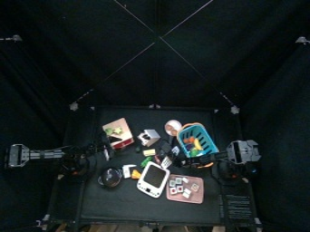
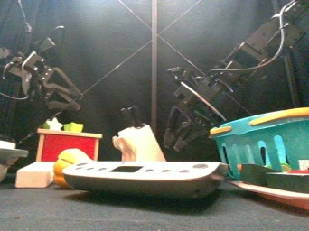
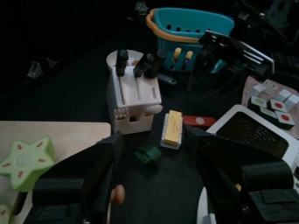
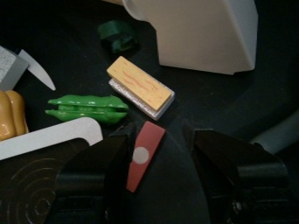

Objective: Grab egg sushi

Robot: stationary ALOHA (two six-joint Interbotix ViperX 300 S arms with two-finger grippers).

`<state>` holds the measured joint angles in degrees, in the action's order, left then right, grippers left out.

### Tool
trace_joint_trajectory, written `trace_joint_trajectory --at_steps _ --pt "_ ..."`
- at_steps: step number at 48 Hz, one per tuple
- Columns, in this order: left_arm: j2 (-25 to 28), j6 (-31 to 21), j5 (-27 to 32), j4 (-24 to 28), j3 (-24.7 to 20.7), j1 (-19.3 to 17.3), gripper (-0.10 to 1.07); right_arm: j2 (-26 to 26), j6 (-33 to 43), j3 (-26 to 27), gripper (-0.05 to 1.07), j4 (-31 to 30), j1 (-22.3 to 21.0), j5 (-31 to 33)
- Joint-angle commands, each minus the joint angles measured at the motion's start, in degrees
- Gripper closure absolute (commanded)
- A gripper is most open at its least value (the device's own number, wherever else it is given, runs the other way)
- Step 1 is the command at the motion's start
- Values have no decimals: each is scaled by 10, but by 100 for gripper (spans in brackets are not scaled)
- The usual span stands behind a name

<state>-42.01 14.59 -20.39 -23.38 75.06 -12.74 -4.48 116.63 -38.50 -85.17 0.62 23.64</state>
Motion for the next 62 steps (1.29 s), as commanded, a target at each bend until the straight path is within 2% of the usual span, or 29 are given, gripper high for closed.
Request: trace_joint_trajectory --at_steps 1,10,20,39,51,62 --pt "0 1 -1 8 -15 18 6 4 -1 18 19 -25 -4 -1" --pt "0 0 -2 16 -15 62 6 -16 0 30 20 -91 -4 -1" --pt "0 -1 -2 15 -13 89 6 -50 0 43 20 -162 -11 -3" --pt "0 -1 -2 15 1 90 6 -88 0 63 20 -187 -55 -19" --pt "0 -1 -2 15 4 89 6 -113 0 87 20 -205 -61 -81" --pt "0 -1 -1 14 4 89 6 -115 0 88 20 -213 -61 -99"
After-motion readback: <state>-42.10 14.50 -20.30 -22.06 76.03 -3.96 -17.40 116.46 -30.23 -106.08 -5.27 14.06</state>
